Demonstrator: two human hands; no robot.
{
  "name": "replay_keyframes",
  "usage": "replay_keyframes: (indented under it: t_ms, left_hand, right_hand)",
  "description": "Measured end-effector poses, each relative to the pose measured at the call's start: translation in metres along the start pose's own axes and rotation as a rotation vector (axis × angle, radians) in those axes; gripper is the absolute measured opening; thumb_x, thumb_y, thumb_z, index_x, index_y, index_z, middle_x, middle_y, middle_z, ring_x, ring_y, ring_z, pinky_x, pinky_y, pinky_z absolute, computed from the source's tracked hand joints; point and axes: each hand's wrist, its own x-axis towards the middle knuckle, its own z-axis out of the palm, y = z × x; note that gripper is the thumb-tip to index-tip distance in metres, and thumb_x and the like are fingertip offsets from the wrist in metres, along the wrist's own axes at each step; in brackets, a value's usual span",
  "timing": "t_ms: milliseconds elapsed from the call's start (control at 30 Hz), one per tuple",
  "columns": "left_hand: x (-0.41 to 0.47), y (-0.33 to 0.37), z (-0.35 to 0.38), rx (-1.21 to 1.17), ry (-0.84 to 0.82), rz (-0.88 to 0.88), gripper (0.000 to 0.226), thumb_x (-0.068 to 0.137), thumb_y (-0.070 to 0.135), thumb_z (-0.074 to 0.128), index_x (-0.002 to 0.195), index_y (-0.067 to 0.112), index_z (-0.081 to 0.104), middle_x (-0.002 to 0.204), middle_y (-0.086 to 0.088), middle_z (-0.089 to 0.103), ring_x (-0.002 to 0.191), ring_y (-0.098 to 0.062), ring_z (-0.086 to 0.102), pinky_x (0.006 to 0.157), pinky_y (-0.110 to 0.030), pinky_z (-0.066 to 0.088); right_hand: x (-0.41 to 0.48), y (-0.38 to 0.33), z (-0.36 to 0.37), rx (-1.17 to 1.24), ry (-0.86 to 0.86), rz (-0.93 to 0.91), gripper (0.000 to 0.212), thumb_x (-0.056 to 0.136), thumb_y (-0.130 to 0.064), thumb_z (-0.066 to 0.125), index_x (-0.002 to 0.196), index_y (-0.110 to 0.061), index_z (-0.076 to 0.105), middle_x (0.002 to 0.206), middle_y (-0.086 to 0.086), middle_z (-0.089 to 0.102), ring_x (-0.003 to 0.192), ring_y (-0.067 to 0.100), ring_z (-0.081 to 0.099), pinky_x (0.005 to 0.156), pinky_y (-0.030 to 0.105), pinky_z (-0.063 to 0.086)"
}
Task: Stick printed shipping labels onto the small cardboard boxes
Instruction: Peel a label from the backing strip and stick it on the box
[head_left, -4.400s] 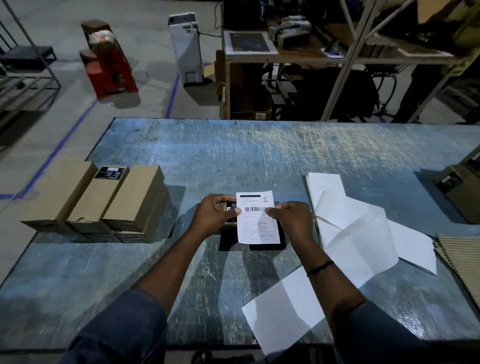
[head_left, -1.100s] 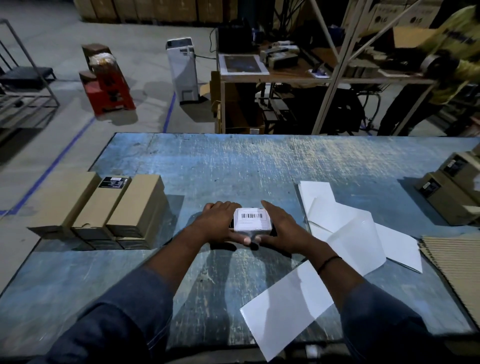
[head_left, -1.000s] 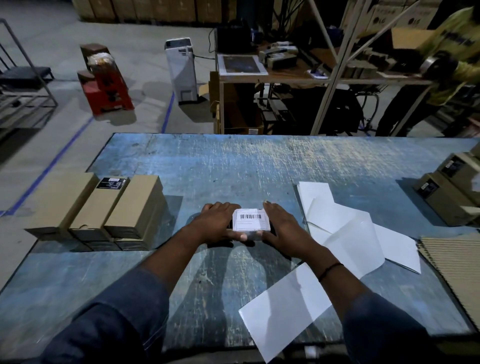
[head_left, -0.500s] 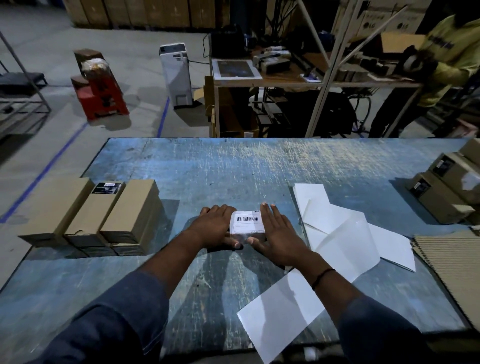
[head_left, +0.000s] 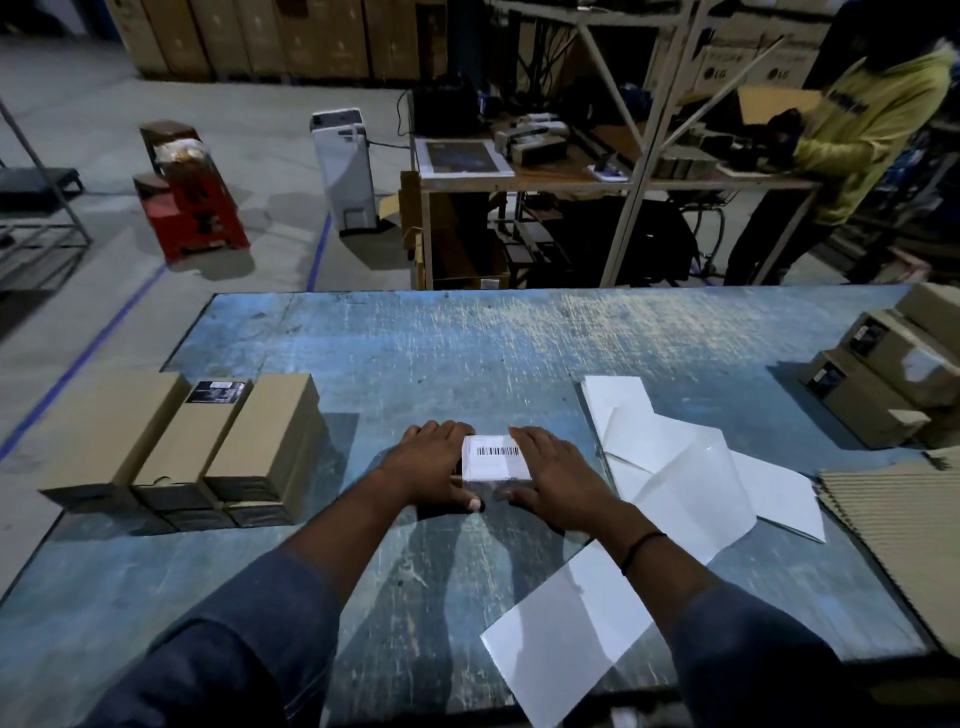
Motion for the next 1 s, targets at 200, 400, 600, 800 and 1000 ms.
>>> replay_keyframes:
  t_ms: [200, 400, 600, 800, 1000]
  left_hand:
    - [-0.011, -0.012, -0.001, -0.054, 0.059, -0.024, 0.102, 0.063, 0.069, 0.081, 0.148, 0.034, 0.037, 0.142, 0.005, 0.049, 0.130, -0.021, 0.042, 0.106, -0.039, 0.035]
    - [-0.014, -0.010, 0.003, -0.262, 0.102, -0.019, 0.101, 0.056, 0.058, 0.090, 0.144, 0.035, 0.045, 0.139, 0.010, 0.052, 0.128, -0.017, 0.040, 0.099, -0.037, 0.046]
    - [-0.008, -0.009, 0.013, -0.503, 0.220, 0.052, 0.105, 0.057, 0.032, 0.095, 0.149, 0.028, 0.045, 0.152, 0.008, 0.039, 0.141, -0.013, 0.038, 0.115, -0.033, 0.038]
    - [0.009, 0.020, 0.005, -0.562, 0.445, 0.047, 0.084, 0.085, 0.040, 0.080, 0.155, 0.035, 0.034, 0.164, 0.008, 0.025, 0.144, -0.005, 0.031, 0.111, -0.031, 0.035]
    - [0.028, 0.061, 0.009, -0.580, 0.445, 0.108, 0.060, 0.088, 0.044, 0.076, 0.141, 0.030, 0.054, 0.146, 0.009, 0.050, 0.132, -0.010, 0.051, 0.111, -0.037, 0.045]
  right_hand:
    - [-0.020, 0.010, 0.000, 0.210, 0.080, 0.040, 0.095, 0.076, -0.050, 0.079, 0.152, -0.016, 0.034, 0.143, 0.005, 0.041, 0.128, 0.027, 0.048, 0.104, 0.039, 0.044]
    - [-0.009, -0.005, 0.004, 0.069, 0.095, 0.039, 0.098, 0.077, -0.062, 0.074, 0.154, -0.016, 0.033, 0.146, 0.006, 0.045, 0.127, 0.027, 0.044, 0.105, 0.042, 0.041]
    - [-0.016, -0.003, -0.002, 0.078, 0.236, 0.048, 0.080, 0.073, -0.062, 0.076, 0.135, -0.017, 0.051, 0.120, 0.003, 0.057, 0.106, 0.026, 0.052, 0.082, 0.038, 0.045]
    - [-0.021, 0.050, -0.040, 0.128, 0.443, 0.291, 0.079, 0.075, -0.066, 0.068, 0.129, -0.010, 0.055, 0.119, 0.012, 0.058, 0.109, 0.032, 0.051, 0.091, 0.042, 0.046]
    - [-0.029, 0.153, -0.072, 0.073, 0.595, 0.646, 0.069, 0.074, -0.059, 0.077, 0.115, -0.007, 0.057, 0.115, 0.017, 0.058, 0.110, 0.038, 0.053, 0.090, 0.044, 0.045]
